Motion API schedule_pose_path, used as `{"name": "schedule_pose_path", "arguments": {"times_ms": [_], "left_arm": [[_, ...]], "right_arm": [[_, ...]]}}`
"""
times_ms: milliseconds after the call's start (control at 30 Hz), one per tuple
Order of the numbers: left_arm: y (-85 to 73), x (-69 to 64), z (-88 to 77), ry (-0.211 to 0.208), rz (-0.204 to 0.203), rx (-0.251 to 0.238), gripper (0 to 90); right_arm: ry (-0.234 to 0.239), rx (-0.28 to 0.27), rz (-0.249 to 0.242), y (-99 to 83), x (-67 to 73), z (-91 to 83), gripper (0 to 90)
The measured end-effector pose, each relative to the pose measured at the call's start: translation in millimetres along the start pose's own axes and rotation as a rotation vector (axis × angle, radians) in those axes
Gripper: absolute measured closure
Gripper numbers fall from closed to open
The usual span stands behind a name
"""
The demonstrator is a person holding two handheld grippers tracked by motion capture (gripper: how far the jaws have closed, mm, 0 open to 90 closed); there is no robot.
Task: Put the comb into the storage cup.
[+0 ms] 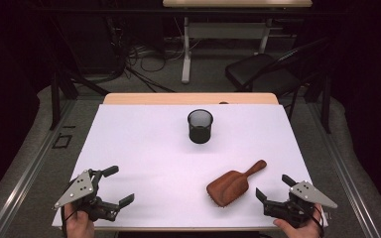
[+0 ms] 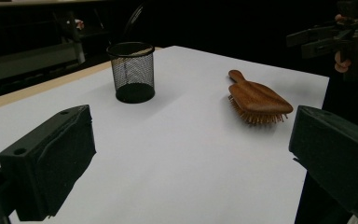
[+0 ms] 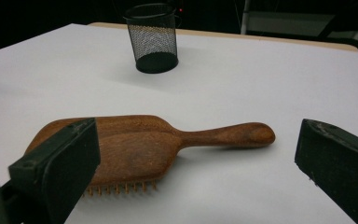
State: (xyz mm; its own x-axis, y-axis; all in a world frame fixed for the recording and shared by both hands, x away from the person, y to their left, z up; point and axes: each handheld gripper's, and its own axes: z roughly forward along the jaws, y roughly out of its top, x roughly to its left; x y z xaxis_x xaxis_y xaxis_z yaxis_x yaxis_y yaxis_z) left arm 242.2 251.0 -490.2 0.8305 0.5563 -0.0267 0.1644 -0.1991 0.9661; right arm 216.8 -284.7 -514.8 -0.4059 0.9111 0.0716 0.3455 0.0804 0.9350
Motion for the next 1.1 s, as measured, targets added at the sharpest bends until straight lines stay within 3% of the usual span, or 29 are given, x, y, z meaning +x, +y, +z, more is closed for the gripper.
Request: {"name": "schedule_pose_path", "arguments": {"times_ms": [233,333,533,767,867,900,1000,1100], "left_arm": [[-1.6,0.7,0.5,0.0,-0.006,0.003,0.2],[-1.7,1.1,0.5,0.002,-0.009,0.004,0.2],[-1.9,1.2,0.5,0.003,-0.009,0.005,0.2],[-1.6,-0.2,0.6,0.001,-0.009,0.003,0.2],[-1.7,-0.4,0.4,0.0,-0.011,-0.003,0.2],[-1.8,-0.6,0.1,0.001,-0.014,-0.002,0.2],[-1.9,-0.6,-0.1,0.002,-0.015,-0.002,0.2],[-2.0,-0.3,-0.1,0.004,-0.016,0.0,0.2]], "right_arm": [[-0.001,0.018,-0.033,1.2,-0.9,2.1,14.9],[0.007,0.026,-0.032,1.5,-0.9,3.6,15.5],[0.007,0.054,-0.037,3.2,-3.9,6.2,25.2],[-0.001,0.081,-0.013,6.8,-5.9,12.9,34.9],[-0.005,0.111,0.001,7.7,-7.4,18.2,36.1],[0.0,0.134,0.003,9.2,-9.6,21.8,40.4],[0.016,0.15,0.01,11.3,-11.5,25.3,40.7],[-0.006,0.171,0.004,15.2,-13.6,31.4,42.3]]}}
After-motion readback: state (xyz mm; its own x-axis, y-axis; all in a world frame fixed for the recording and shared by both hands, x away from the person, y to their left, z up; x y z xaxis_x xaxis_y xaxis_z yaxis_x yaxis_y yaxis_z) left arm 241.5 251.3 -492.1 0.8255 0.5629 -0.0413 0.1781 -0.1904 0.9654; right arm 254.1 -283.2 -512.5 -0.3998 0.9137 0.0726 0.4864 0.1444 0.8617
